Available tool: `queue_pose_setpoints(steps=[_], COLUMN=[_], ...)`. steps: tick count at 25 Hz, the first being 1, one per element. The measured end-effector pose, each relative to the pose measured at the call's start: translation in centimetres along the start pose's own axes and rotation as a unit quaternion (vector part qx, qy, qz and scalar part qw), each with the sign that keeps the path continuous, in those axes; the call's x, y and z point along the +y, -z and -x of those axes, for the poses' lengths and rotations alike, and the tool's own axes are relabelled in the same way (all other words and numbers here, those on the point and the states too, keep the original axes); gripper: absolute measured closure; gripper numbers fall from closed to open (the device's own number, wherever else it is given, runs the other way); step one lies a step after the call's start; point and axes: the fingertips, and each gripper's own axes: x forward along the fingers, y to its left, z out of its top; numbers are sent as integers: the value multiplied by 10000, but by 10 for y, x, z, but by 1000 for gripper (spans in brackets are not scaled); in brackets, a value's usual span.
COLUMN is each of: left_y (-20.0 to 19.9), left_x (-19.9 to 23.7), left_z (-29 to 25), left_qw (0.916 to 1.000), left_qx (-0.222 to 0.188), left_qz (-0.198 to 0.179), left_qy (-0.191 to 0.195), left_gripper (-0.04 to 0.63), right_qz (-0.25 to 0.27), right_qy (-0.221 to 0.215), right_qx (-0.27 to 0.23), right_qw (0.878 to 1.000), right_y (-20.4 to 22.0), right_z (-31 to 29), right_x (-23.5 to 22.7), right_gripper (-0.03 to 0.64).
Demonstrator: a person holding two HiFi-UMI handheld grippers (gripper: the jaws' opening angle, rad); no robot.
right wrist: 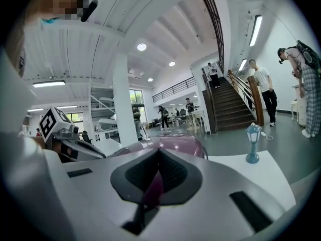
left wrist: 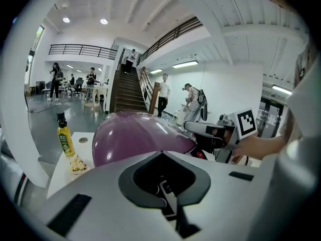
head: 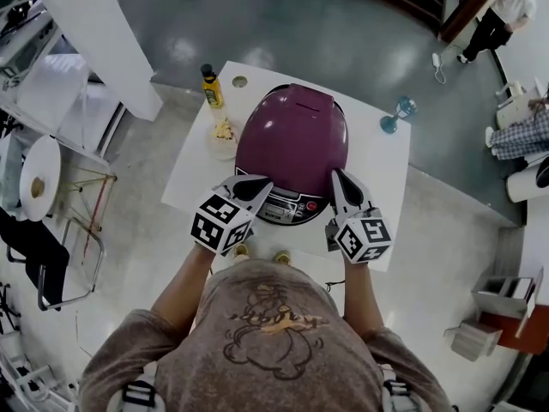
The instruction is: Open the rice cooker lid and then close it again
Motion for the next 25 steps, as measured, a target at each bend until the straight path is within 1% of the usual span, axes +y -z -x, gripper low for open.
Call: queue_pose_setpoints(steps=[6, 10, 12, 16, 21, 25], left_y=[0, 0, 0, 0, 1, 1], left_x=[1, -1, -1, -1, -1, -2], left_z=[-1, -2, -2, -1, -1, -1], left_qw=[10000, 9996, 9995, 9998, 9998, 9995], left_qx=[42, 115, 149, 152, 123, 132], left_qz=[5, -210, -239, -153, -153, -294], left_qy=[-47, -157, -145, -52, -17, -53], left_gripper=[577, 577, 577, 577, 577, 577], right_qz=[12, 31, 35, 68, 78, 86], right_qy=[-21, -12, -8, -16, -36, -70], right_qx=[54, 75, 81, 82, 88, 94], right_qw=[10000, 10000, 10000, 9999, 9999, 9999], right_y=[2, 4, 4, 3, 4, 4], right_z=[-5, -7, -7, -8, -10, -10], right_x=[1, 2, 2, 3, 5, 5], right_gripper=[615, 615, 615, 615, 615, 615])
